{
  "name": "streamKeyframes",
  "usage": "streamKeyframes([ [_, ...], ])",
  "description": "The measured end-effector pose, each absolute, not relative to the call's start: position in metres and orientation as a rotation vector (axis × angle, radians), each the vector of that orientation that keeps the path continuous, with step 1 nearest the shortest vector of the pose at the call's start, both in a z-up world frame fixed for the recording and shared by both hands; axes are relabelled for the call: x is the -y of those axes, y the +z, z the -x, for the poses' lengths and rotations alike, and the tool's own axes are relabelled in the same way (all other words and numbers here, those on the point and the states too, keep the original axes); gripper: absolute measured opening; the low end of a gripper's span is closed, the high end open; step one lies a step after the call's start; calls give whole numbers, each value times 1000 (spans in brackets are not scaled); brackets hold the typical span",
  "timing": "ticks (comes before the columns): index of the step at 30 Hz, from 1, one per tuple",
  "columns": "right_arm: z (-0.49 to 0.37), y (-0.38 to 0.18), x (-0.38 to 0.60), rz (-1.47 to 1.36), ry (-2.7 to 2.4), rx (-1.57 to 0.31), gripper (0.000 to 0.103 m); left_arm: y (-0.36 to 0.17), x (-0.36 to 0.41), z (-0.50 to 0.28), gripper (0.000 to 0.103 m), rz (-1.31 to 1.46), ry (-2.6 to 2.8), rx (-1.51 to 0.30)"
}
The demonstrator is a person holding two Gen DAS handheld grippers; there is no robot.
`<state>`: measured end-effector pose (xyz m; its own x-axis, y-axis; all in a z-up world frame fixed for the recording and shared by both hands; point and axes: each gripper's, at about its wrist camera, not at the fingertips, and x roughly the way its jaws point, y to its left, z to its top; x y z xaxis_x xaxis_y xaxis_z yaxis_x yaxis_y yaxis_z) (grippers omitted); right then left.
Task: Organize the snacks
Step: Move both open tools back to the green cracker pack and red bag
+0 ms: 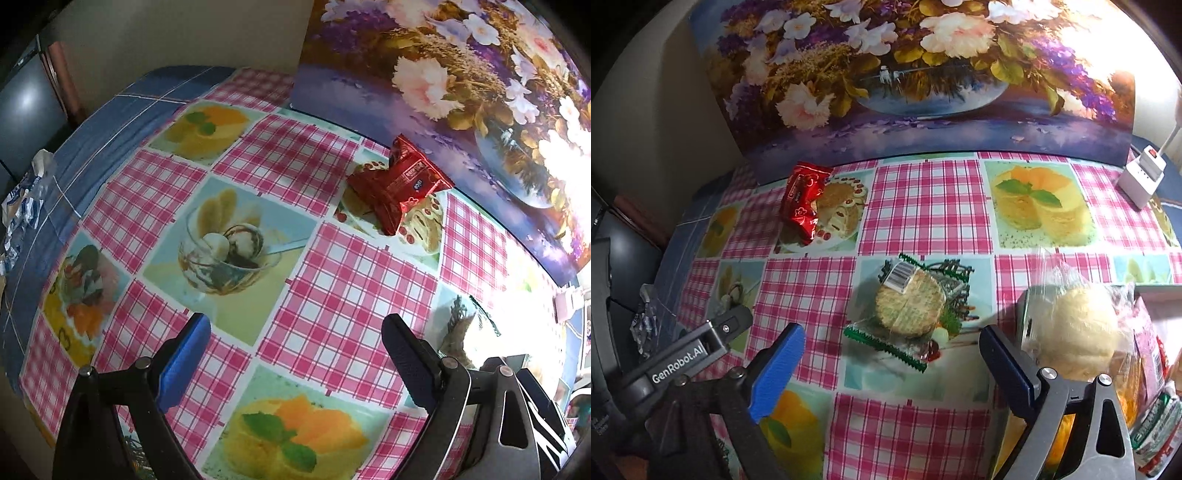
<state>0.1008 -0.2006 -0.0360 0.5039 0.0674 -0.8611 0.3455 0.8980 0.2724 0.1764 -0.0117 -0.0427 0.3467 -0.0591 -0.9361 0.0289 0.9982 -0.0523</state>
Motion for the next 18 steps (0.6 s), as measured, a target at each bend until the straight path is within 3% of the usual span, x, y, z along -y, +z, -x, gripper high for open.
streamKeyframes([
  [12,-116,-46,201,-438,-196,-1052,93,-36,19,-184,94,-79,-126,-1141],
  [18,-123,-56,204,-423,-225,-1077,92,-50,17,-197,94,-18,-238,-1214],
])
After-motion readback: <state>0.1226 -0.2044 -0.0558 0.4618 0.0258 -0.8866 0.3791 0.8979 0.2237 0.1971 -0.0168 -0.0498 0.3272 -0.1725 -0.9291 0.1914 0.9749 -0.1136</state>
